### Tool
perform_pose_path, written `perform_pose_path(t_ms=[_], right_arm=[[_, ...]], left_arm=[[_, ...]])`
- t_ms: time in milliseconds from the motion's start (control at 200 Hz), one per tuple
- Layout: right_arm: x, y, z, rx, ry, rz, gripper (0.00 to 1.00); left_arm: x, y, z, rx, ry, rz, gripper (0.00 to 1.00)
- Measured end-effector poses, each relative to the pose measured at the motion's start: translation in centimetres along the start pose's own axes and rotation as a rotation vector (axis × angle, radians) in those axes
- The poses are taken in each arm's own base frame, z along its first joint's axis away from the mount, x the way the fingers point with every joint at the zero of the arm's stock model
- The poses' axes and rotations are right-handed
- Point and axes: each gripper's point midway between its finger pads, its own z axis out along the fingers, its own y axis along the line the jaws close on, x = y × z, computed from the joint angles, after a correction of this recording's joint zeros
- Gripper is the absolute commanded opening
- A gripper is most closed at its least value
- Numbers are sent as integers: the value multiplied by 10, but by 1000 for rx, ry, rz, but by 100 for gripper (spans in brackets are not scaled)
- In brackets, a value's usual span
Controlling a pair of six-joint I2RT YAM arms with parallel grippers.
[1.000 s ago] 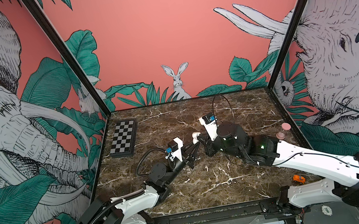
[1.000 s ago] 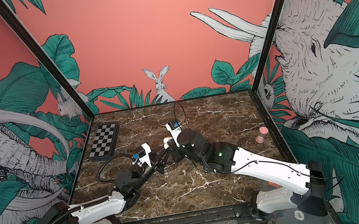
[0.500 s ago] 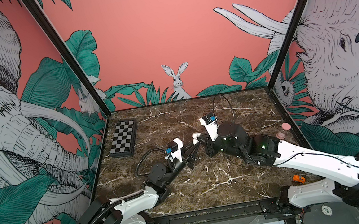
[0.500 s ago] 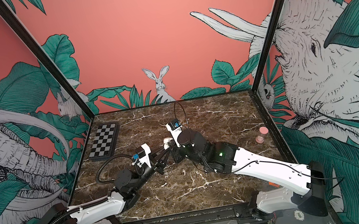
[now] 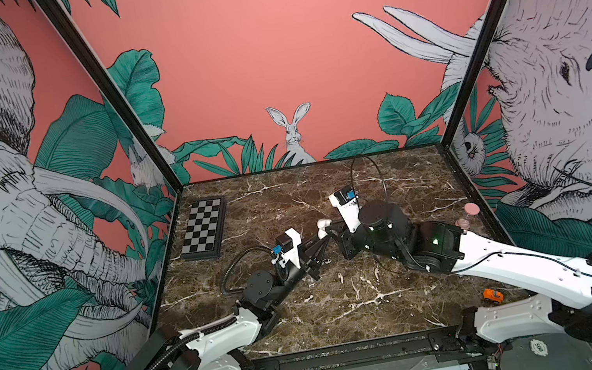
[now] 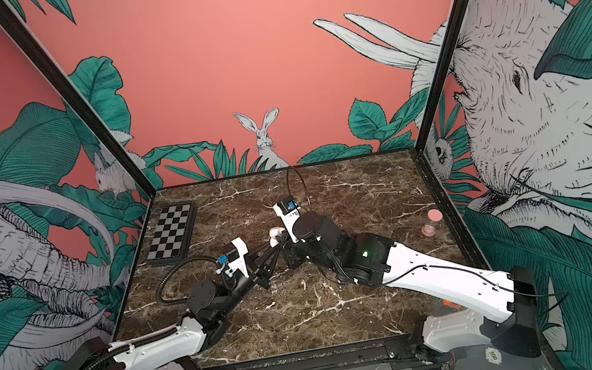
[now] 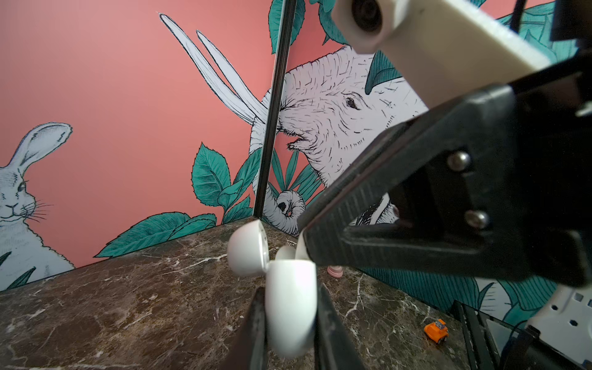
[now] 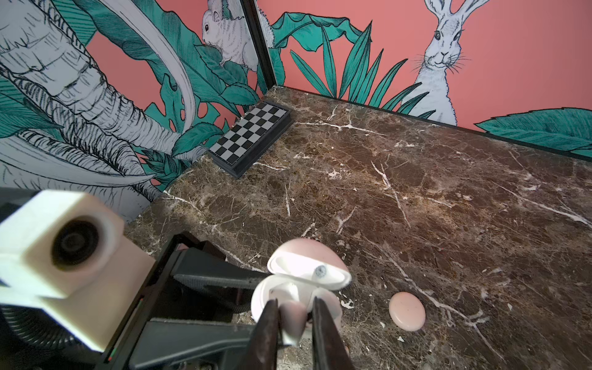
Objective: Insert the wireless bluetooth earbuds into the charging case
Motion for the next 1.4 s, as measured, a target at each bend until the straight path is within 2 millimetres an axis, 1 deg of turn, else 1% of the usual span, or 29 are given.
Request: perform_pose_path(t_ms=[510, 750, 970, 1400], right_arm=[[1, 0, -1, -4, 5, 25, 24], [1, 1, -2, -18, 8, 42, 24], [5, 4, -5, -39, 29, 45, 24], [4, 5, -6, -50, 32, 50, 23]], left_arm=[[-1, 0, 0, 1, -3, 0, 0], [-2, -1, 0, 3, -9, 1, 0], [-11, -2, -1, 5, -40, 7, 0], [-11, -2, -1, 5, -42, 7, 0]])
